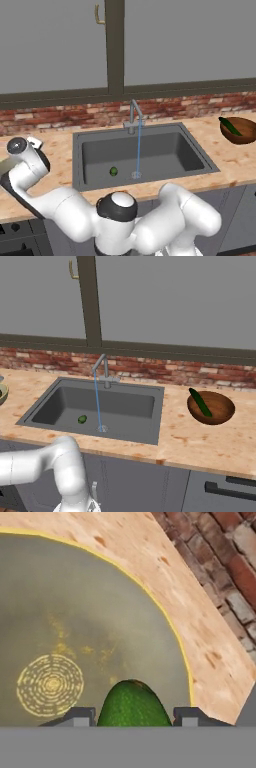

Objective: Pick the avocados from the sink and place them in one bowl. Place the cucumber in the other bowl. Then turn off the sink faucet.

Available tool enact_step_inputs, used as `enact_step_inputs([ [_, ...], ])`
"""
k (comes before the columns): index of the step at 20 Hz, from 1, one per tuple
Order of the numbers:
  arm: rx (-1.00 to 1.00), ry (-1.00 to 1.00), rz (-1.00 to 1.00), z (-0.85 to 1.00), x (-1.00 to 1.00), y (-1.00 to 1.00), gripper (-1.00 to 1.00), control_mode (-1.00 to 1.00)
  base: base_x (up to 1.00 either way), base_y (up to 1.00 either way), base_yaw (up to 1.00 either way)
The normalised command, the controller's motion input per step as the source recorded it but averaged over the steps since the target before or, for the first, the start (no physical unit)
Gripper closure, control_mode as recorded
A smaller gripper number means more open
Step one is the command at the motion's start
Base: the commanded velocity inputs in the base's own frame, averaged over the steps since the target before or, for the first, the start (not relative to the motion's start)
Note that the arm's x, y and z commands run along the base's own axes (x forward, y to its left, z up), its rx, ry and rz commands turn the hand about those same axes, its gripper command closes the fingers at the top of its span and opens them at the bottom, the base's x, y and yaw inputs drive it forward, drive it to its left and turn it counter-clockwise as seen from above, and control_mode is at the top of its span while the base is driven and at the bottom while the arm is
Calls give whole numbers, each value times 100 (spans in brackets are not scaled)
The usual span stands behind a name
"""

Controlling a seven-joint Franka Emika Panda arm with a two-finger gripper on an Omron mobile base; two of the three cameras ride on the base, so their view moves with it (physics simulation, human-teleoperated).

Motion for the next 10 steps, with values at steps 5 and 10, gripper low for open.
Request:
enact_step_inputs([
  [5,0,7,4,-13,25,22,100,-100,0,0,0],
  [10,0,5,3,-4,21,33,100,-100,0,0,0],
])
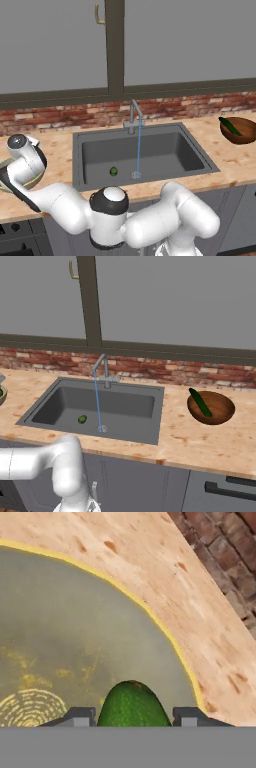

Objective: Pick the avocados from the sink and place them in one bowl. Place the cucumber in the other bowl. Then turn off the sink faucet.

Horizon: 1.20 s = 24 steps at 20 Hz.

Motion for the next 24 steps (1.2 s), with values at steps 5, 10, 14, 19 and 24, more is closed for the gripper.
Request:
enact_step_inputs([
  [5,0,2,1,0,17,47,-100,-100,0,0,0],
  [10,0,0,2,0,0,6,-100,-100,0,0,0],
  [14,0,0,0,0,-8,-21,-100,-100,0,0,0],
  [19,3,0,-1,-1,-27,-80,-100,-100,0,0,0],
  [24,17,-3,-14,0,-31,-100,-100,-100,0,0,0],
])
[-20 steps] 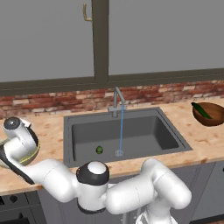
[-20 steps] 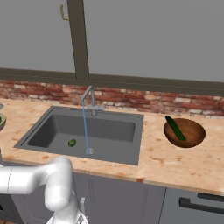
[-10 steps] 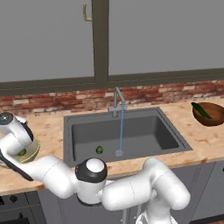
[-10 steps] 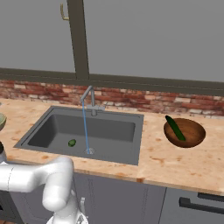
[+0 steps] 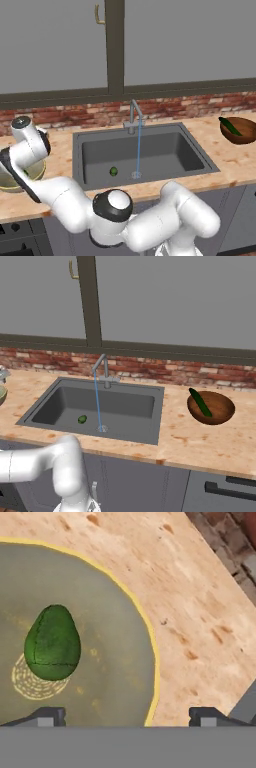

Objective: Pick the avocados from the sink and place them in one bowl. Place the cucumber in the other bowl. Then turn off the sink faucet.

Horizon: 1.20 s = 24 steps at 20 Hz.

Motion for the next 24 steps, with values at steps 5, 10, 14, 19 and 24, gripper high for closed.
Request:
enact_step_inputs([
  [5,21,-2,-20,0,-28,-100,-100,-100,0,0,0],
  [10,21,0,-23,7,-14,-100,-100,-100,0,0,0],
  [14,22,0,-25,34,-18,-91,-100,-100,0,0,0],
  [19,20,3,-32,46,-14,-75,-100,-100,0,0,0],
  [24,17,12,-37,40,-14,-70,-100,-100,0,0,0],
])
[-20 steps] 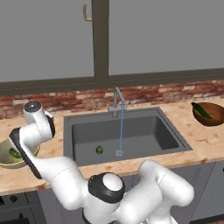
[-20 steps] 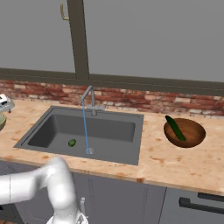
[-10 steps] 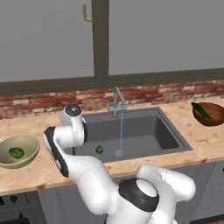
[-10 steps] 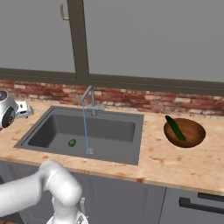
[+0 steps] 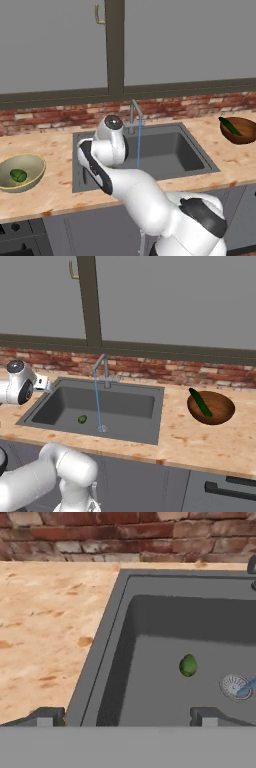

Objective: Pick the avocados from the sink and place them in one bowl. Place the cucumber in the other bowl. Then turn off the sink faucet.

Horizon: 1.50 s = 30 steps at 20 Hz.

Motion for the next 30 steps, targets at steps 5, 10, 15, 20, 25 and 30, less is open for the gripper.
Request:
enact_step_inputs([
  [5,14,20,-37,19,-17,-79,-100,-100,0,0,0],
  [10,5,24,-29,0,-26,-74,-100,-100,0,0,0],
  [15,0,24,-20,-6,-11,-46,-100,-100,0,0,0],
  [20,-5,27,-12,-20,0,-22,-100,-100,0,0,0],
  [25,-8,12,-1,-11,-2,0,-100,-100,0,0,0],
  [30,-6,4,0,-18,-2,-1,-100,-100,0,0,0],
])
